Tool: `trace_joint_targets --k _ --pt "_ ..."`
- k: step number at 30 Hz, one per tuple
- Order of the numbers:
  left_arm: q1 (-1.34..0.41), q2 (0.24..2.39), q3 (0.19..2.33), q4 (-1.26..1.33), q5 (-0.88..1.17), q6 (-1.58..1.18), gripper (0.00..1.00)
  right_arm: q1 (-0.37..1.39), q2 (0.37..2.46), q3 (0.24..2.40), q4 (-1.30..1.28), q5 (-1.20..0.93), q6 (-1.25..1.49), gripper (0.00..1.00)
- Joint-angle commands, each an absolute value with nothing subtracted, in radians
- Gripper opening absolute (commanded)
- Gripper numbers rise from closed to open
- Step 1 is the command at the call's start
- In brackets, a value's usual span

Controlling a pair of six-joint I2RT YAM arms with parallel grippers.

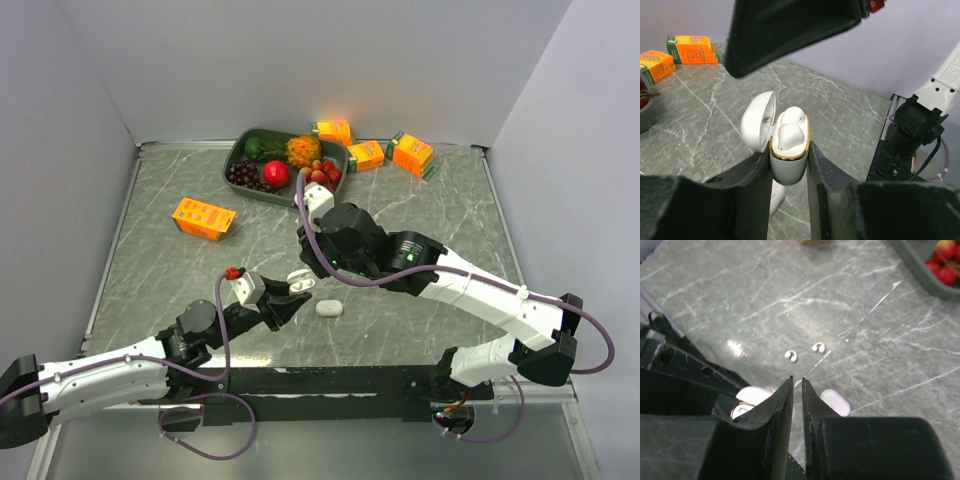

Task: Insert the wireless bluetooth earbuds into the charging case
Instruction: Close the charging case.

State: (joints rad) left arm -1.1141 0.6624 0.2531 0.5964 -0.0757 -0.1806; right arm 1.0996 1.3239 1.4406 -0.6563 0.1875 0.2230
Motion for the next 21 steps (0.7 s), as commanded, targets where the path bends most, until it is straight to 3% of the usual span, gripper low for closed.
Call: trace_joint_targets --k 1,21 --pt "-1.118 0.65 0.299 0.624 -0.072 -0.152 0.01 1.103 1.341 1.491 -0.704 0.123 0.232 0.21" --pt "-1.118 0.66 0.301 0.653 -0.112 -0.144 0.01 1.14 1.304 1.402 -0.681 0.072 0.253 0.21"
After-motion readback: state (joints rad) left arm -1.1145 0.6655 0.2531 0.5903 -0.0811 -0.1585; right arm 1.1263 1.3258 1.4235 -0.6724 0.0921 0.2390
